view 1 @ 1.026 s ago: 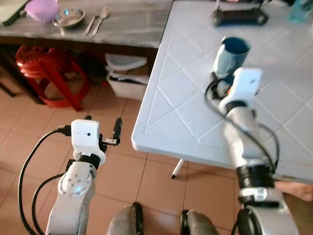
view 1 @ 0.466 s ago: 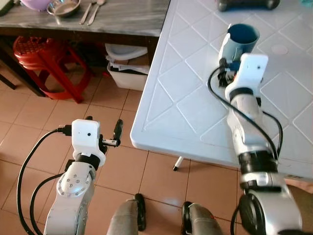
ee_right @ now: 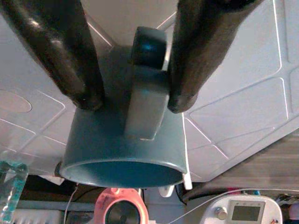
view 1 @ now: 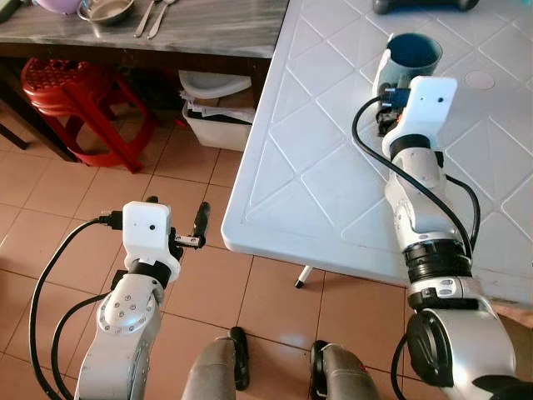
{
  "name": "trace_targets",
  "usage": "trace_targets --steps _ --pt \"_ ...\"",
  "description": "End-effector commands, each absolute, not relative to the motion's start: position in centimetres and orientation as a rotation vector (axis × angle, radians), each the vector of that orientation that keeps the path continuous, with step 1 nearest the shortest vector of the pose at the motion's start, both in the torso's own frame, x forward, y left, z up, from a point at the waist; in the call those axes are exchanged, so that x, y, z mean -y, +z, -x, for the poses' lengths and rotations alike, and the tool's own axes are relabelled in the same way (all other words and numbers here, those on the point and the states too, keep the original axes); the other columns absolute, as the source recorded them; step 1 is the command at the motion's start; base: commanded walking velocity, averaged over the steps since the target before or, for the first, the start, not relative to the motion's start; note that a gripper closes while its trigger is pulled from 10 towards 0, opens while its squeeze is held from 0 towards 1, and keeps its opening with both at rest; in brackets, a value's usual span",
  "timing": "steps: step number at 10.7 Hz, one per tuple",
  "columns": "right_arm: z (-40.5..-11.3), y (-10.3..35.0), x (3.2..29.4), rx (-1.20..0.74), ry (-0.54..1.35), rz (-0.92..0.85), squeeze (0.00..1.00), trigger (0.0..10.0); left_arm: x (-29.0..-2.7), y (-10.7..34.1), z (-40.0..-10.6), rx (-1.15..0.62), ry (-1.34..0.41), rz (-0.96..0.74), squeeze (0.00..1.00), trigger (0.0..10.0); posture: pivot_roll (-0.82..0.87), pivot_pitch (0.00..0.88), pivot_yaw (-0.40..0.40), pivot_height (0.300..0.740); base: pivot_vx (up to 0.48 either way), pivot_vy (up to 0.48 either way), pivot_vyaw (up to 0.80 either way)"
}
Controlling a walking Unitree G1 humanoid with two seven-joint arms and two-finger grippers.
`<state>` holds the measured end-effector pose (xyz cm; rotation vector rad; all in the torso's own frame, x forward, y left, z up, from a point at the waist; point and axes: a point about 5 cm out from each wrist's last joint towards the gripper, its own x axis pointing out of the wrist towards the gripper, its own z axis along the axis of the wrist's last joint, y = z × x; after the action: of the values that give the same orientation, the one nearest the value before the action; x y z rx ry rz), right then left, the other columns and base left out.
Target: Setting the table
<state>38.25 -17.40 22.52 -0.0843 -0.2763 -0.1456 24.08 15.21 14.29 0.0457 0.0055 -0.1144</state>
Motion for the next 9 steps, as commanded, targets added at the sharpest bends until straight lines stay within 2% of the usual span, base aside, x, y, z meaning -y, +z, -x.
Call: trace_targets --steps 1,6,8,9 --pt "-38.4 23.0 17.0 0.292 -0.129 0.079 0.00 0.0 -15.4 14.2 -24.0 -0.013 -0.110 -0.056 0.00 10.0 0.09 0.273 0.116 0.740 0.000 0.000 0.00" --pt "-38.4 22.8 18.0 0.301 -0.137 0.084 0.00 0.0 -15.6 14.2 -24.7 -0.010 -0.076 -0.043 0.00 10.0 0.08 0.237 0.105 0.740 0.000 0.000 0.00" --pt "-37.5 22.0 18.3 0.305 -0.138 0.077 0.00 0.0 -15.5 14.2 -25.4 0.004 -0.080 -0.041 0.00 10.0 0.06 0.210 0.096 0.740 0.000 0.000 0.00" --pt "-36.9 21.6 18.2 0.318 -0.122 0.084 0.00 0.0 -15.2 14.2 -25.7 0.013 -0.073 -0.030 0.00 10.0 0.05 0.191 0.085 0.740 0.000 0.337 0.00"
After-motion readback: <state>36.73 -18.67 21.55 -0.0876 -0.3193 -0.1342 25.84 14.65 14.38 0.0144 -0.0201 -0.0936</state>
